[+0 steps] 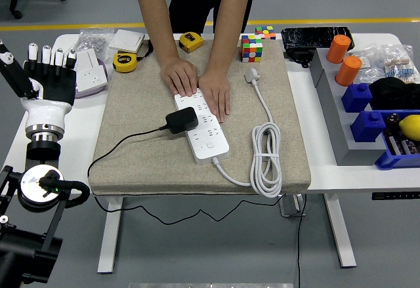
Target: Pick up the plug,place it near the board,insert it into the board,press the button
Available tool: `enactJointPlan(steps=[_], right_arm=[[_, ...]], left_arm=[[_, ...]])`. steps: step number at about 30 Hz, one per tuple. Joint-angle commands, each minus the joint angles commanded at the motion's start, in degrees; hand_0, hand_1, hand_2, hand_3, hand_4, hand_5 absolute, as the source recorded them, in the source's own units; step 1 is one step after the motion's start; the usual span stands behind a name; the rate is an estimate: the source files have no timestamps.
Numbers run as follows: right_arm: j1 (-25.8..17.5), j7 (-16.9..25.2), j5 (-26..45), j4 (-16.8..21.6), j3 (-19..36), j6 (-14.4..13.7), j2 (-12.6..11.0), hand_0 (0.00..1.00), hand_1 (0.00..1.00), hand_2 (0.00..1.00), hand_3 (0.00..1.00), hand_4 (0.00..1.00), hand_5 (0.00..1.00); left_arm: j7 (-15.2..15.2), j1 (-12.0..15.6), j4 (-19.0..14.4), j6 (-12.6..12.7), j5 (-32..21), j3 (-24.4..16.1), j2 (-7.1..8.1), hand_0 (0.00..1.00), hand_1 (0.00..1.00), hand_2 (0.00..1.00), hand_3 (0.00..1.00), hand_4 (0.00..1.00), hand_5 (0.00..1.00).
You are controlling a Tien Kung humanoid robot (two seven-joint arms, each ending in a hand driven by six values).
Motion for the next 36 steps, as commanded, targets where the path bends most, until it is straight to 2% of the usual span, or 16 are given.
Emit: enactJointPlan(steps=[4,5,10,11,22,23,28,29,34,35,36], right_arm=[[0.0,0.0,0.1,0.0,-0.1,0.0,0.0,0.816,0.719,0.695,0.607,0.883,0.567],[0.0,0.0,0.1,0.0,-0.1,0.0,0.0,0.816,0.719,0.695,0.608,0.884,0.568],[-0.1,0.0,0.1,0.0,-0.1,0.0,-0.1,0.816,0.719,0.695,0.608,0.884,0.568],[-0.1,0.0,0.2,0.0,-0.2,0.0,-0.1,0.816,0.719,0.696,0.607,0.884,0.568],[-0.3,0.0,0.2,0.0,-0.4,0.0,-0.2,0.816,0.719,0.695,0.608,0.884,0.567],[-0.3,0.0,0.1,0.0,-0.3,0.0,-0.2,0.815,0.719,0.694,0.609,0.885,0.567],[-0.4,0.0,0.2,0.0,-0.4,0.0,-0.2,0.815,0.719,0.694,0.609,0.885,0.567],[-0.4,0.0,0.3,0.0,-0.6,0.0,-0.2,0.816,0.719,0.694,0.608,0.884,0.567],[-0.4,0.0,0.3,0.0,-0.7,0.0,-0.2,0.816,0.719,0.694,0.608,0.884,0.567],[-0.4,0.0,0.2,0.0,-0.6,0.0,-0.2,0.815,0.72,0.694,0.608,0.884,0.567],[-0.5,0.0,0.2,0.0,-0.6,0.0,-0.2,0.815,0.72,0.694,0.608,0.884,0.567]], left_arm=[[-0.8,-0.1,-0.2,1.2,0.4,-0.3,0.0,0.059,0.002,0.003,0.002,0.992,0.604],[-0.9,-0.2,-0.2,1.3,0.7,-0.5,0.0,0.087,0.002,0.031,0.017,0.994,0.602],[-0.7,-0.2,-0.2,1.6,2.2,-0.7,0.0,0.087,0.002,0.031,0.017,0.994,0.602],[-0.9,-0.3,-0.1,1.9,2.2,-0.8,0.0,0.139,0.032,0.08,0.076,0.968,0.625],[-0.7,-0.3,0.5,2.1,3.8,-0.6,0.0,0.139,0.032,0.088,0.083,0.961,0.663],[-0.3,-0.2,0.4,2.0,4.1,-0.5,0.0,0.138,0.142,0.195,0.199,0.998,0.775],[0.5,-0.1,0.4,0.9,4.6,-0.3,0.0,0.138,0.142,0.195,0.199,0.998,0.775],[0.7,-0.1,0.4,0.6,4.8,-0.2,0.0,0.217,0.562,0.535,0.533,0.998,0.894],[1.2,-0.1,0.5,-0.4,4.6,0.1,0.0,0.217,0.562,0.535,0.533,0.998,0.894],[1.3,0.0,0.5,-0.5,4.7,0.2,0.0,0.098,0.684,0.66,0.611,0.998,0.952],[1.4,0.0,0.5,-0.5,4.8,0.2,0.0,0.098,0.684,0.66,0.611,0.998,0.952]])
